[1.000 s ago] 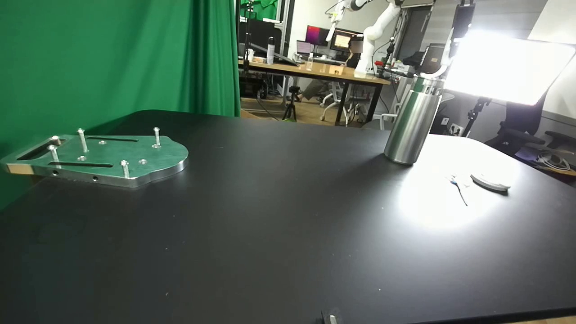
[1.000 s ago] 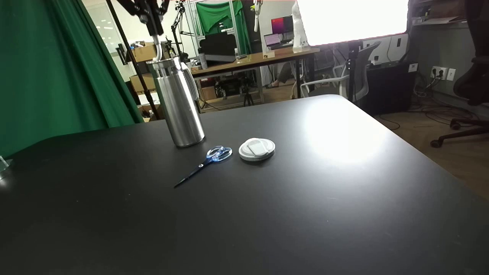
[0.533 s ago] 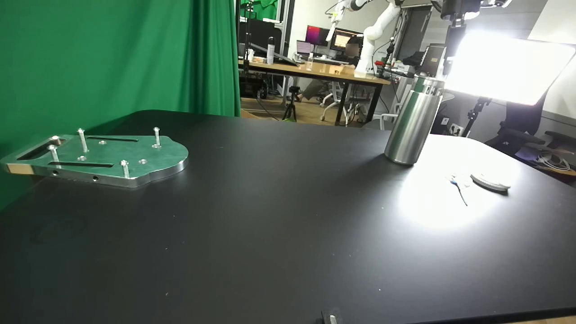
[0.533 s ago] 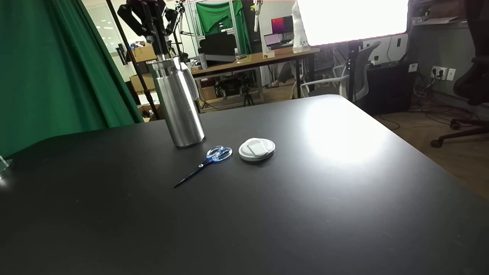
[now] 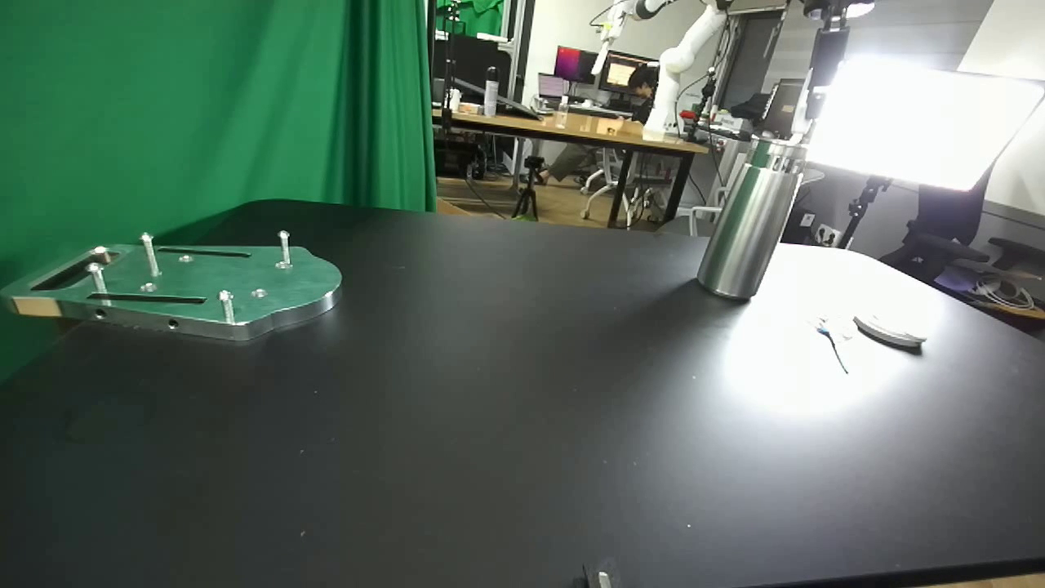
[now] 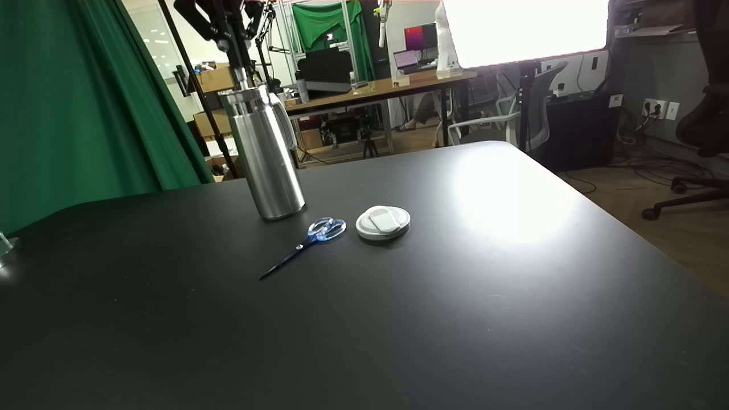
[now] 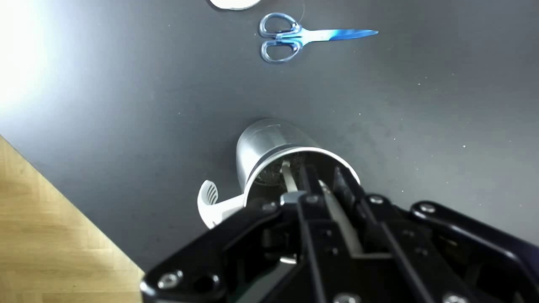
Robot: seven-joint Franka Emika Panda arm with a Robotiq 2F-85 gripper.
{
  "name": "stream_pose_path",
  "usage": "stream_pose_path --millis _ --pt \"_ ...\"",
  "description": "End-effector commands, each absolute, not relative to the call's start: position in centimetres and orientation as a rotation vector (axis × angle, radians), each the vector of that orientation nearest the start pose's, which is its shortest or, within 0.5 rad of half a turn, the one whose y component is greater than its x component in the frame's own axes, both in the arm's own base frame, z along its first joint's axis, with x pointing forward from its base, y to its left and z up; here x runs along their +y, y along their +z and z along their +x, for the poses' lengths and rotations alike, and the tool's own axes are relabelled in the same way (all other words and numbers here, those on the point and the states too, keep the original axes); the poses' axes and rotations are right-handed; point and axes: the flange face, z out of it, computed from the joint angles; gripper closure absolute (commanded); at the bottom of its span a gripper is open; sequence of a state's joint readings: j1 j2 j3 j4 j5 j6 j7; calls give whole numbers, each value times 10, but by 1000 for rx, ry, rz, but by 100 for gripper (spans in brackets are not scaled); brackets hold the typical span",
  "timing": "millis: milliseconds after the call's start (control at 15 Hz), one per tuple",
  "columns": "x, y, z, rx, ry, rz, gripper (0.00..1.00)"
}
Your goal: Move the brush inside the flask up and down
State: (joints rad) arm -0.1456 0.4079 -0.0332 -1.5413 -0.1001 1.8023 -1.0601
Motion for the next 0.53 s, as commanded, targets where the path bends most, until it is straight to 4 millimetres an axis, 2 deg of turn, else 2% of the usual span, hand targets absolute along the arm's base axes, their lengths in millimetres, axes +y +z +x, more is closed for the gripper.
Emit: stream_pose_path --millis 0,333,467 --pt "-126 447 643 -1373 241 -2854 96" --pt "-127 498 631 -1384 150 -2902 96" --pt "-127 512 626 -1385 124 -2914 96"
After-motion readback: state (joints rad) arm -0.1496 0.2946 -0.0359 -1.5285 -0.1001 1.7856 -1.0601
